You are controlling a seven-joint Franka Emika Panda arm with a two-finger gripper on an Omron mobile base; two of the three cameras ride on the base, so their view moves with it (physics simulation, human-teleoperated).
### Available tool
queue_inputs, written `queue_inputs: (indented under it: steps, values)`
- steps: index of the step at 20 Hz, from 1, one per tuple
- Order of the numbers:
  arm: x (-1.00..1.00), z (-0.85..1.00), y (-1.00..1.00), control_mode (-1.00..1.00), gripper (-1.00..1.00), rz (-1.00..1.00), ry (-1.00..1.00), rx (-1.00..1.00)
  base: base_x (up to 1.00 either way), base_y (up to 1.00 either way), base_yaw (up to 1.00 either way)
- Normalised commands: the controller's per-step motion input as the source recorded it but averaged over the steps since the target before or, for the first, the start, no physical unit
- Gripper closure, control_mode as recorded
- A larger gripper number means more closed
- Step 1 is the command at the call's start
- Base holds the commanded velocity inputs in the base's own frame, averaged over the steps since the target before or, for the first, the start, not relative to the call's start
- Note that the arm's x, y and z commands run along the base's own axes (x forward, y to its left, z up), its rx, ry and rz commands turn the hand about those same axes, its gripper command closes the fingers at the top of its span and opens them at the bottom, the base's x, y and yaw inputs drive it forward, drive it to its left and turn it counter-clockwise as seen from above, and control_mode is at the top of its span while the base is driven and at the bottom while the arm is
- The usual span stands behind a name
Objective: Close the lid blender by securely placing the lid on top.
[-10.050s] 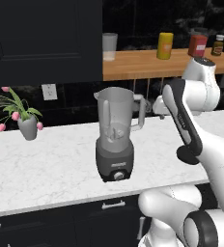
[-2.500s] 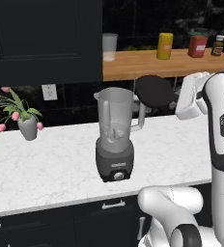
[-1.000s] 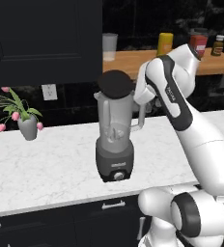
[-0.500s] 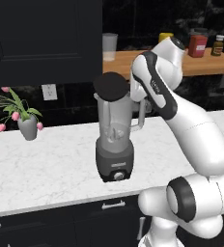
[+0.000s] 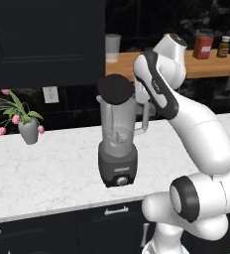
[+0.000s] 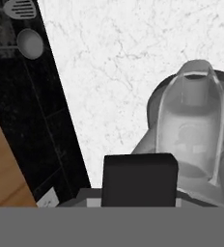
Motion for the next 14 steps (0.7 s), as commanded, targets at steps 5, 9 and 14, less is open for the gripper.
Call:
queue_inputs:
  steps: [5,9,14]
  values:
    - [-0.06,0.36,0.06,-1.0,1.0,0.0,0.09,0.0,0.0,0.0,0.0]
    - [-0.02,0.5,0.14,-1.0,1.0,0.0,0.15,0.0,0.0,0.0,0.0]
    - [-0.15,0.15,0.03,-1.0,1.0,0.0,0.13,0.0,0.0,0.0,0.0]
